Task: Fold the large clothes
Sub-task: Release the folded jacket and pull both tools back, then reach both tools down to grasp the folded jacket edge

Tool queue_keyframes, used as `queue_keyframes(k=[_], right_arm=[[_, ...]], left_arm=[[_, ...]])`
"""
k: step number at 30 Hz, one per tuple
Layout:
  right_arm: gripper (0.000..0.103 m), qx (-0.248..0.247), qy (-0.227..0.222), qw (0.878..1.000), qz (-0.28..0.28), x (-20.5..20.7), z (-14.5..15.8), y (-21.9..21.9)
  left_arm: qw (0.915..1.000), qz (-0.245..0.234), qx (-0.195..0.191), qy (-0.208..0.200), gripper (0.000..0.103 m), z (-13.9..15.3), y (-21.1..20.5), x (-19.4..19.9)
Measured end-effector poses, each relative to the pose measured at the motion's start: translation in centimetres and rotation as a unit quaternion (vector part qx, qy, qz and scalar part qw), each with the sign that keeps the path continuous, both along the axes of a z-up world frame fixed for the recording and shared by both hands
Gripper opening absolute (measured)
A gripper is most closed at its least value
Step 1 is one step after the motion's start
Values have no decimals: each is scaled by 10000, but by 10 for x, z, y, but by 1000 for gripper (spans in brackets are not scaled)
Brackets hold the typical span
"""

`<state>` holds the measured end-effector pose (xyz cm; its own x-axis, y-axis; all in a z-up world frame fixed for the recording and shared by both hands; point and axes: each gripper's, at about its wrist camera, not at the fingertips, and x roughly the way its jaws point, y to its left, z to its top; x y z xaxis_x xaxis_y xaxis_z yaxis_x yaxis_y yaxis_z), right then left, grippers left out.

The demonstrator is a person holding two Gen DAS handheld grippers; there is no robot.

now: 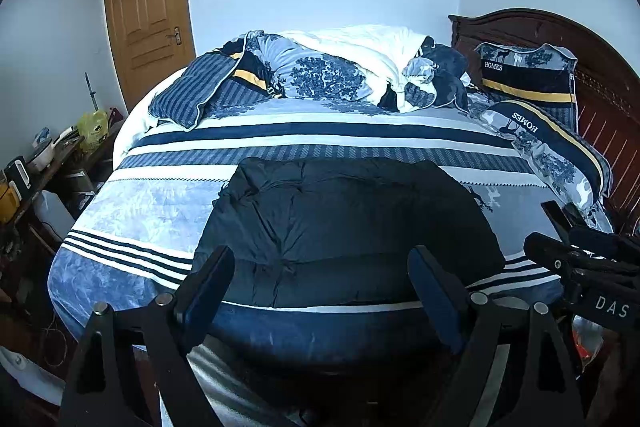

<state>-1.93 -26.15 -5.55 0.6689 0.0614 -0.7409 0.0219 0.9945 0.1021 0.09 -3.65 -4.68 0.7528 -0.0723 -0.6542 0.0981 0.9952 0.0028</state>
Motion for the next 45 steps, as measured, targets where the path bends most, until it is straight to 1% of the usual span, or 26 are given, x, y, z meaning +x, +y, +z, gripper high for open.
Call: queue_keyframes(k=[13, 21, 25, 34, 35, 36, 37, 38, 39, 40, 41, 42, 43, 44, 45], right_arm=[[80, -247, -113, 9996, 85, -1, 9, 11], [80, -281, -241, 9992, 114, -5, 17, 13], [80, -196, -361, 9991, 54, -8, 21, 8], [81, 212, -735, 9970, -118, -14, 33, -6], [81, 249, -750, 9968, -118, -13, 33, -8], [81, 275, -766, 9966, -106, -11, 32, -10], [82, 321, -771, 9965, -79, -9, 29, -11], [83, 425, -703, 9966, -33, -4, 24, -14], [83, 558, -625, 9965, 15, 1, 18, -19], [83, 822, -515, 9952, 87, 11, 6, -27], [83, 1028, -359, 9940, 47, 22, -11, -39], [83, 1114, -258, 9934, -20, 30, -22, -47], [83, 1334, -77, 9909, -135, 45, -47, -64], [83, 1496, 79, 9885, -202, 57, -66, -77], [83, 1597, 212, 9866, -263, 66, -81, -88]], left_arm=[[9999, 2, -128, -62, 89, 9, 4, -2], [9998, 6, -165, -70, 89, 13, 8, -3], [9998, 48, -140, -120, 89, 16, 9, -4], [9997, 104, -179, -126, 89, 19, 15, -6], [9997, 85, -197, -121, 91, 17, 16, -5], [9997, 77, -231, -98, 93, 14, 18, -2], [9994, 96, -318, 47, 96, 6, 25, 7], [9989, 122, -421, 184, 96, -3, 31, 14], [9970, 187, -643, 384, 96, -17, 44, 26], [9944, 268, -855, 569, 96, -33, 57, 38], [9913, 392, -985, 778, 96, -48, 68, 50], [9855, 591, -1146, 1107, 96, -73, 85, 68], [9815, 679, -1268, 1265, 96, -89, 97, 78], [9759, 868, -1382, 1447, 96, -111, 114, 93], [9716, 1097, -1405, 1554, 96, -130, 130, 106]])
